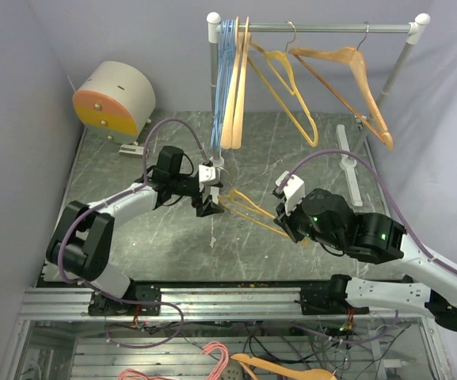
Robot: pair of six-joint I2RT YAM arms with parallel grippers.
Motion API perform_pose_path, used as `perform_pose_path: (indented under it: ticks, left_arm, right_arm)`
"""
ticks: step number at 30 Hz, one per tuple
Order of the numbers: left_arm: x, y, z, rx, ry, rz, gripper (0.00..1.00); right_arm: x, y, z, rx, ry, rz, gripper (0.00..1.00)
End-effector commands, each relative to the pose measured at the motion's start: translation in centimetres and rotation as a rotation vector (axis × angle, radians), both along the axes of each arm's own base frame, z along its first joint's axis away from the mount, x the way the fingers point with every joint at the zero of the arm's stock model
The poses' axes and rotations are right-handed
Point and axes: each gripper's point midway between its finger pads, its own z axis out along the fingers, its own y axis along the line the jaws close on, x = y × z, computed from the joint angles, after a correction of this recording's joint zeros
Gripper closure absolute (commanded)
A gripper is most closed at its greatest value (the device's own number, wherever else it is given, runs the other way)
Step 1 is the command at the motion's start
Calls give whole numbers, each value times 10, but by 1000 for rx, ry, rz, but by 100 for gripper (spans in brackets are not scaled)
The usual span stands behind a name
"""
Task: Organize the hangers
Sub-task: Adjust the hanger.
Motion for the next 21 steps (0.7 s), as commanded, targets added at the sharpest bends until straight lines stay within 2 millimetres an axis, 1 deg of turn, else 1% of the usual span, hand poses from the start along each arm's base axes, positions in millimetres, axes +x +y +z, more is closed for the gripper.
perform_pose_path:
  ticks: [1, 2, 5, 7, 9, 11, 12, 13, 14, 15, 16, 21]
  left_arm:
    - [28, -31, 25, -126, -136, -5, 1]
    - [29, -36, 22, -130, -123, -18, 0]
    - [31, -50, 15, -156, -93, -41, 3]
    - [27, -59, 13, -180, -73, -64, 10]
    - [23, -66, 12, -192, -46, -90, 21]
    - [20, -71, 11, -199, -25, -110, 36]
    - [18, -72, 12, -206, -22, -118, 46]
    - [17, -73, 12, -208, -21, -123, 59]
    - [17, -72, 12, -206, -22, -123, 77]
    - [16, -72, 13, -202, -26, -125, 90]
    - [13, -69, 10, -183, -18, -131, 93]
    - [-3, -55, 14, -92, -89, -207, 93]
  right_arm:
    - [-2, -1, 11, 31, 9, -10, 100]
    - [-2, -1, 11, 33, 8, -12, 100]
    - [-3, -3, 12, 42, 12, -20, 100]
    - [-4, -5, 11, 39, 17, -27, 100]
    - [-4, -6, 8, 37, 25, -34, 100]
    - [-5, -7, 5, 36, 30, -36, 100]
    - [-5, -7, 4, 35, 32, -39, 100]
    - [-5, -7, 3, 35, 35, -40, 100]
    - [-5, -7, 1, 30, 38, -39, 100]
    - [-6, -7, 0, 30, 40, -38, 100]
    - [-6, -6, 1, 29, 41, -34, 100]
    - [-6, -2, -2, -18, 56, -8, 100]
